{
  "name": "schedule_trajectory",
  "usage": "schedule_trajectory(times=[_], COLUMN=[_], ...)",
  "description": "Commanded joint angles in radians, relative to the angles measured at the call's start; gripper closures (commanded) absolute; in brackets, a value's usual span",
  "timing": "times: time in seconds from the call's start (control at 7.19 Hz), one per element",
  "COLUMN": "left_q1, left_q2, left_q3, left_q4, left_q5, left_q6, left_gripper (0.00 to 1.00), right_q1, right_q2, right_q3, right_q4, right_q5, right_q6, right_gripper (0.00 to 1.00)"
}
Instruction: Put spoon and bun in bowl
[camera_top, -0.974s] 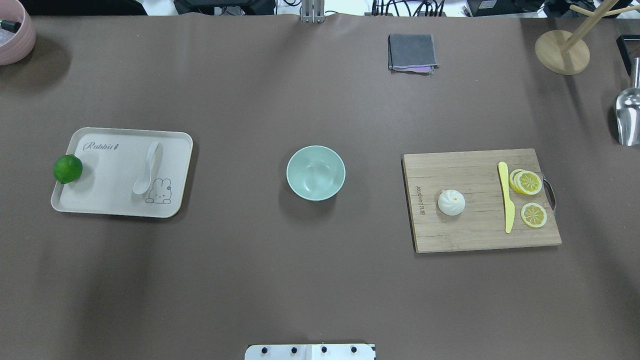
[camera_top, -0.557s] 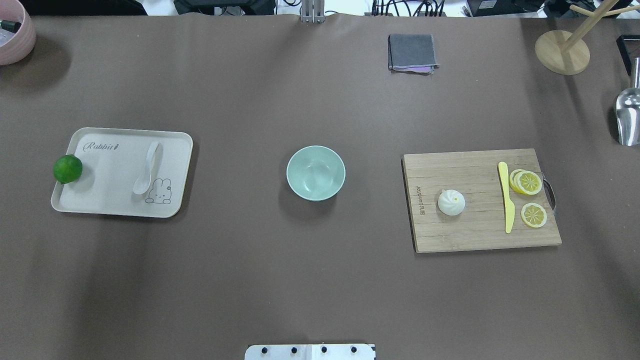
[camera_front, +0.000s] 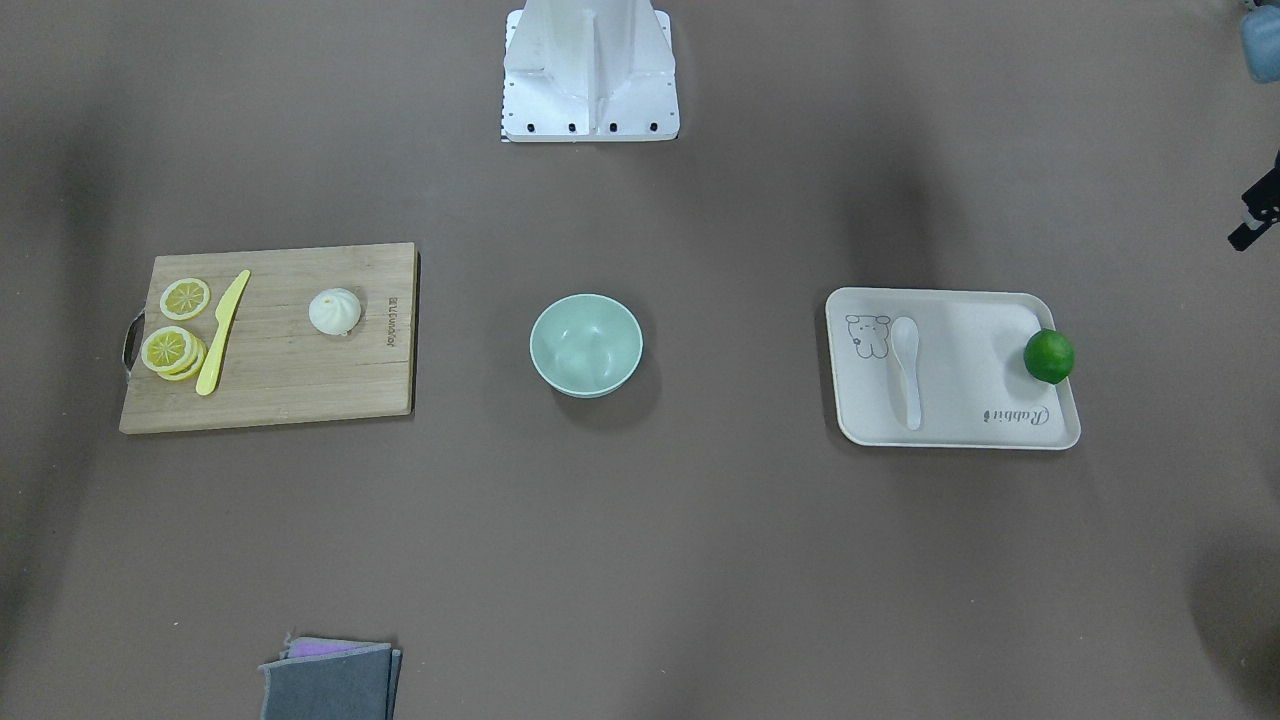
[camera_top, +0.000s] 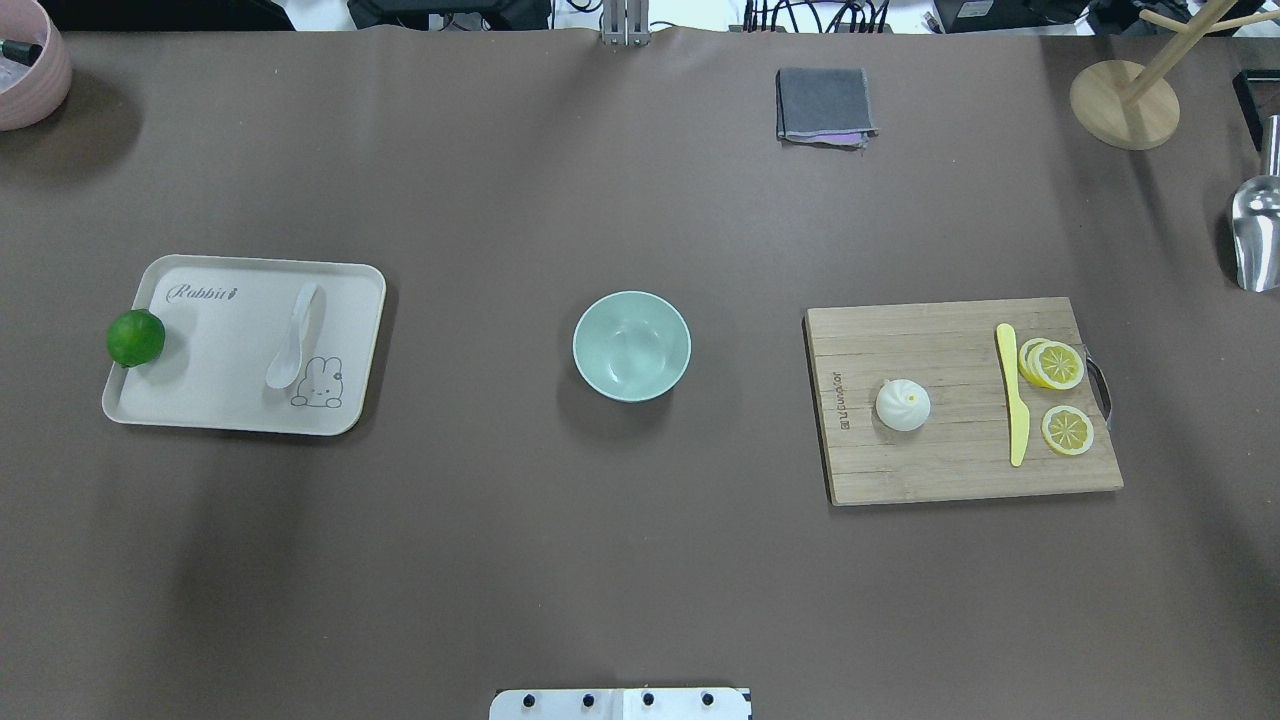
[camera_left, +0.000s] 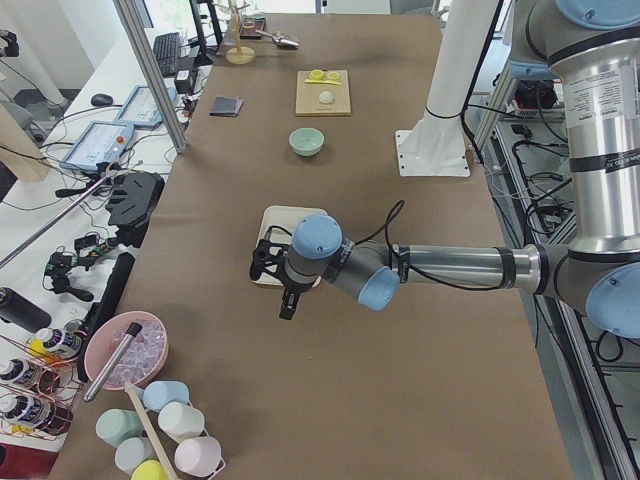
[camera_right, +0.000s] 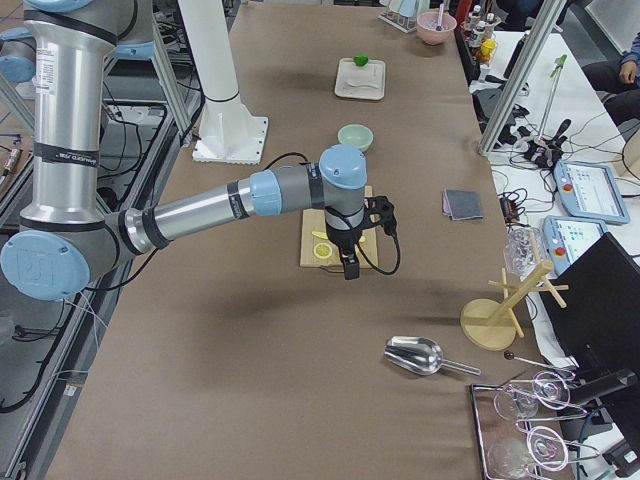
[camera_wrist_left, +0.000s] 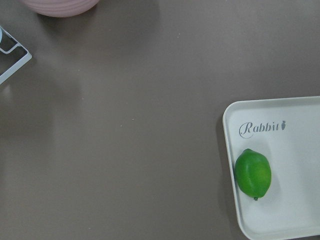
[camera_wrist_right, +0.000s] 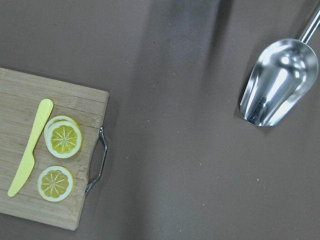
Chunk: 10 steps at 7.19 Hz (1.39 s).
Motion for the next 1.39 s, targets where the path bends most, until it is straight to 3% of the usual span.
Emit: schedule_trajectory(times=[0.0,0.14,0.42,0.7,0.83,0.97,1.25], left_q1=[0.154,0.227,0.411,0.514,0.566,0.600,0.628], left_q2=[-0.041,-0.097,-0.223,-0.277,-0.342,-0.408,-0.427], left_q3=[-0.025,-0.026,-0.032,-0.028,-0.022,-0.020,0.006], left_q4=[0.001,0.006,0.102,0.150,0.243,0.332,0.339], left_q5=[0.107,0.124,0.259,0.330,0.371,0.402,0.404], left_q6=[-0.143,-0.241,-0.382,-0.391,-0.389,-0.384,-0.363], left_gripper=[0.02,0.02,0.02,0.04,0.07,0.11,0.18], right_q1=[-0.072,-0.120,-0.261,-0.461,-0.552,-0.588,-0.637], right_q2=[0.014,0.016,0.090,0.201,0.227,0.244,0.254], right_q3=[0.024,0.082,0.124,0.121,0.118,0.116,0.113], right_q4=[0.022,0.022,0.022,0.022,0.022,0.022,0.022], right_q5=[0.024,0.021,0.007,-0.130,-0.204,-0.206,-0.208], right_q6=[0.093,0.203,0.410,0.646,0.719,0.724,0.729], right_gripper=[0.00,0.00,0.00,0.00,0.00,0.00,0.00])
